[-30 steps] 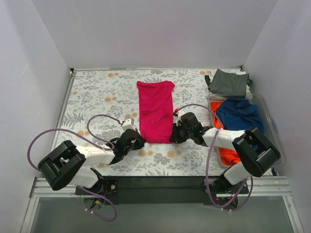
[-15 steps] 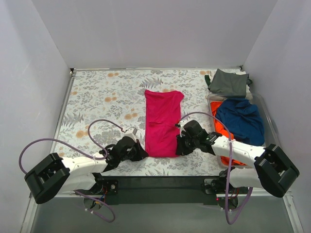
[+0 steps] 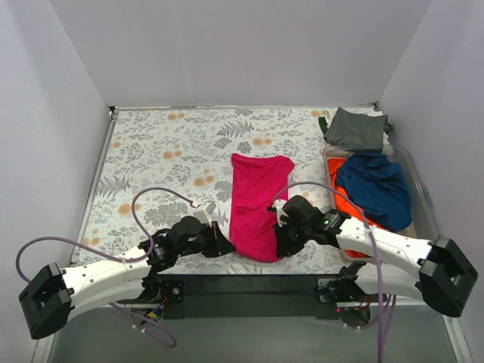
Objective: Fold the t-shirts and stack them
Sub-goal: Fold the tshirt
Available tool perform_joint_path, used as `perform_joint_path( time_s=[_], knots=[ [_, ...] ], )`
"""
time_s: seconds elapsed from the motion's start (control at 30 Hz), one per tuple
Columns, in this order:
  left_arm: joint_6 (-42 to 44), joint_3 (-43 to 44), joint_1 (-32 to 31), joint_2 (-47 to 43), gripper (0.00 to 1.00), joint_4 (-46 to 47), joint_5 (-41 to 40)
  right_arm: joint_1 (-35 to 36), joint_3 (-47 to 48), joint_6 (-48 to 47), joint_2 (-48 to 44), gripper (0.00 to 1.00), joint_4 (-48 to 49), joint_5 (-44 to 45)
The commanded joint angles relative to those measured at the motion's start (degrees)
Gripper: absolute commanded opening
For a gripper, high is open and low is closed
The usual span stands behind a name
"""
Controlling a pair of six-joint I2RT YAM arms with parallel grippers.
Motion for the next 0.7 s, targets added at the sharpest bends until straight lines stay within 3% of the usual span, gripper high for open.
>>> perform_joint_path(
  time_s=[0.0, 0.27, 0.5, 0.67],
  knots=[
    [0.06, 3.31, -0.3, -4.69, 0.0, -0.61, -2.06, 0.29, 5.39, 1.21, -7.77, 0.01, -1.33, 3.64],
    [2.68, 4.02, -0.39, -8.73, 0.0, -0.69, 5.04, 0.29, 9.61, -1.77, -9.82, 0.01, -9.94, 3.04],
    [8.92, 5.69, -0.39, -8.74, 0.0, -2.8, 12.42, 0.29, 10.4, -5.2, -10.78, 0.01, -13.54, -5.39],
    [8.93, 5.51, -0.74, -10.75, 0.0, -0.44, 17.62, 0.38, 11.54, -8.89, -11.57, 0.01, -16.36, -12.51]
  ],
)
